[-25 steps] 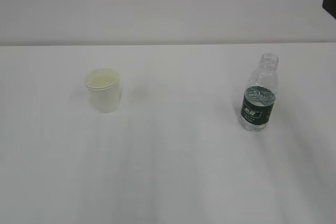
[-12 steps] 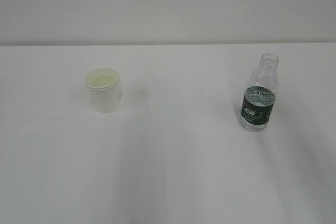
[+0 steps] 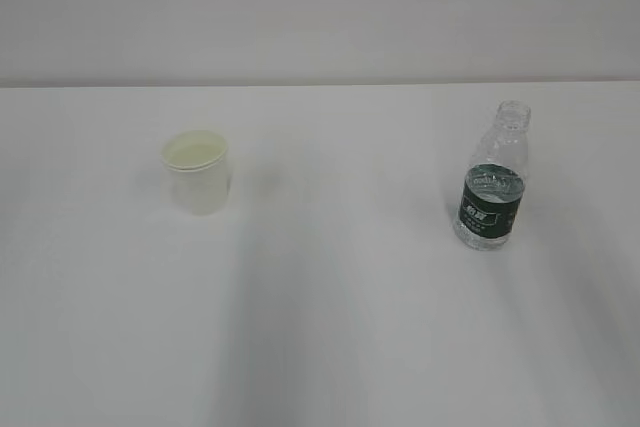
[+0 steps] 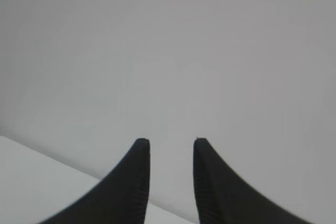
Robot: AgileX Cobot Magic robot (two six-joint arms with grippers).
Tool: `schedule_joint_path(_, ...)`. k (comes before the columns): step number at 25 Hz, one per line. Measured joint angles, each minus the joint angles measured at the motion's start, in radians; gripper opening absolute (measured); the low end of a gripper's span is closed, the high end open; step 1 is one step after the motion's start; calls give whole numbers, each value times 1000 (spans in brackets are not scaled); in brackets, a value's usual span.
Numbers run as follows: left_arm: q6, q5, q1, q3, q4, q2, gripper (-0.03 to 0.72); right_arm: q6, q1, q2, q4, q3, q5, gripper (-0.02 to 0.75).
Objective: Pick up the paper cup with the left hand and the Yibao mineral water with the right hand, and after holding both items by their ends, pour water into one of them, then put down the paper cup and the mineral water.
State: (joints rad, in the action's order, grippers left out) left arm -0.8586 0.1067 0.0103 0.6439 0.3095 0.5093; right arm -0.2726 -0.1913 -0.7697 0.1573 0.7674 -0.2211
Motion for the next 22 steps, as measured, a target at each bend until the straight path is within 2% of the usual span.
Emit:
schedule_joint_path(4, 0, 36, -31, 56, 7, -2, 204, 0, 0, 38, 0, 18, -32, 536)
schedule_joint_path(13, -1, 145, -33, 108, 61, -72, 204, 18, 0, 144, -19, 19, -124, 535)
schedule_joint_path(22, 34, 282, -33, 111, 75, -177, 204, 134, 0, 282, -182, 20, -268, 535)
